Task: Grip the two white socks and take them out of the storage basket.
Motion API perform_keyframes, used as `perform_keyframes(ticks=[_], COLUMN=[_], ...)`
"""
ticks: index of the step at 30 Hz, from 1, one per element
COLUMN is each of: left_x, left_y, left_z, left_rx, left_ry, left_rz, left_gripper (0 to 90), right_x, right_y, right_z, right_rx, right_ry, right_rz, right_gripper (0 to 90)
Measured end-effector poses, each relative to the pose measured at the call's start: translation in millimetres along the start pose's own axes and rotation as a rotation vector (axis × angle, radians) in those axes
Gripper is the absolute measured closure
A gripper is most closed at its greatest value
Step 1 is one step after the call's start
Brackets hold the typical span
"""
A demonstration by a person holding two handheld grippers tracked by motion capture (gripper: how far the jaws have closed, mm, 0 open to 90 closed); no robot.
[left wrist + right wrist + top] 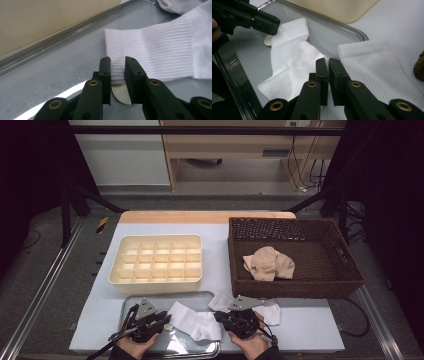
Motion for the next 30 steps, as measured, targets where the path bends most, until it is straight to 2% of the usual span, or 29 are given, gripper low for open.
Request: perform_keyframes(ticks=[4, 6, 9, 12, 13, 15, 18, 21, 26, 29, 30], left_x=[0.1, 0.0, -0.5, -0.8, -0.8, -1.2, -1.5, -1.9, -3.2, -3.3, -3.3], left_y=[0.0, -1.0, -2.0, -3.0, -3.0, -4.2, -5.7, -7.0, -7.3, -7.0, -6.9], left_z=[-0.1, -0.6, -1.8, -1.7, -1.7, -2.1, -2.6, -2.6, -3.2, -3.0, -2.7], left_rx=[-0.005, -0.002, 0.002, 0.004, 0.004, 0.01, 0.014, 0.021, 0.027, 0.025, 0.02], left_ry=[-0.008, -0.007, -0.004, 0.001, 0.001, 0.006, 0.015, 0.019, 0.029, 0.031, 0.025], left_rz=[0.006, 0.007, 0.007, 0.01, 0.01, 0.011, 0.013, 0.015, 0.021, 0.022, 0.023], left_gripper=[81.8, 84.3, 85.0, 85.1, 85.2, 85.2, 85.3, 85.3, 85.3, 85.3, 85.3], right_x=[4.2, 16.9, 27.3, 27.7, 27.7, 21.6, 5.9, 1.2, 4.2, 12.2, 19.3], right_y=[-1.8, -6.2, -2.8, 9.6, 9.6, 19.9, 38.0, 44.6, 39.6, 27.3, 16.3], right_z=[1.1, 5.3, 17.8, 34.5, 34.5, 43.2, 50.0, 52.1, 52.6, 49.9, 41.8], right_rx=[0.0, -0.005, 0.007, 0.035, 0.035, 0.052, 0.065, 0.066, 0.09, 0.097, 0.08], right_ry=[-0.007, -0.029, -0.065, -0.103, -0.103, -0.127, -0.139, -0.15, -0.146, -0.141, -0.122], right_rz=[-0.005, -0.041, -0.054, -0.028, -0.028, 0.007, 0.07, 0.085, 0.07, 0.037, -0.002], right_gripper=[87.2, 87.4, 87.4, 87.0, 87.0, 86.6, 85.3, 83.1, 76.7, 75.5, 76.0])
Point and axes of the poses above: each handheld gripper's, and its own axes: y roughly forward along the jaws, x roughly out of its top, z roughly to its left, the point moved 6 cm from there along y, roughly forward along the jaws, and after that the axes turned 3 degrees about -x, right-handed, at the moved point
